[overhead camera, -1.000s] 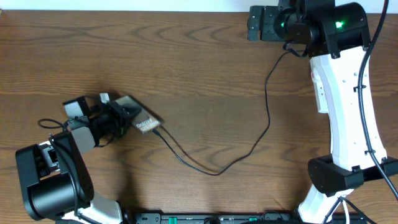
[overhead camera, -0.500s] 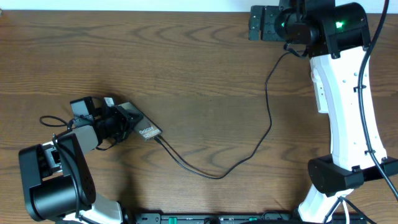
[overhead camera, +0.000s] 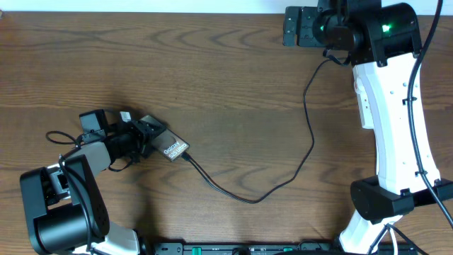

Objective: Plug charger to phone and switch on socket
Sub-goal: 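Lower the phone onto the table with the left gripper and release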

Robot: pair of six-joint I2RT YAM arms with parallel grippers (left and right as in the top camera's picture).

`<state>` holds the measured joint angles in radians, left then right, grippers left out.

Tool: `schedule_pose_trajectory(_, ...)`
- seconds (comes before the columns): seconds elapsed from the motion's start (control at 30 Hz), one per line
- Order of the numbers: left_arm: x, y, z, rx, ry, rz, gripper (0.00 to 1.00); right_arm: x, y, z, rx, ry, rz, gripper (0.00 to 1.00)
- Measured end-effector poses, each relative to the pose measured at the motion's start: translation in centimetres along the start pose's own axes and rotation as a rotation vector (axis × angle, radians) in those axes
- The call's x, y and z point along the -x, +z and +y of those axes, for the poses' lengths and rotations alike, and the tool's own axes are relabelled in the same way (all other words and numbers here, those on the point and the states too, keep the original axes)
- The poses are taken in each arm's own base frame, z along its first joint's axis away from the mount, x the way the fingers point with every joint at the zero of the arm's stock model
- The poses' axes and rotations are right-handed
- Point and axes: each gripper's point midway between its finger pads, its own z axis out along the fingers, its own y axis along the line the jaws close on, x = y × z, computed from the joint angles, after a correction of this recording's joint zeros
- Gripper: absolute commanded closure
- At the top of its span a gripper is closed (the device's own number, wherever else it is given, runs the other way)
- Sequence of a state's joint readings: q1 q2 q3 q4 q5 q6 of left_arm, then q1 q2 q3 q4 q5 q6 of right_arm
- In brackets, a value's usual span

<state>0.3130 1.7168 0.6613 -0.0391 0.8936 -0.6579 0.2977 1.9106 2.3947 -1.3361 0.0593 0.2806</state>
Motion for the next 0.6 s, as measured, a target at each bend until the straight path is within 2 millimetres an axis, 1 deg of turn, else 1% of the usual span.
schedule_pose_trajectory(0.13, -0.5, -0.2, -0.2, 0.001, -0.02, 0.022, 0.29, 0.0, 0.0, 0.0, -0.001, 0.0, 0.0, 0.01)
schedule_pose_trajectory(0.27, -1.2, -0.4, 0.0, 0.02, -0.065, 0.046, 0.25, 0.0, 0.0, 0.0, -0.001, 0.0, 0.001, 0.01)
schedule_pose_trajectory(0.4, -1.8, -0.7, 0.4, 0.05, -0.116, 0.066, 0.24, -0.1, 0.0, 0.0, -0.001, 0.0, 0.002, 0.01)
schedule_pose_trajectory(0.6, -2.3, -1.0, 1.1, 0.103, -0.175, 0.071, 0.23, 0.0, 0.0, 0.0, -0.002, 0.0, 0.002, 0.01)
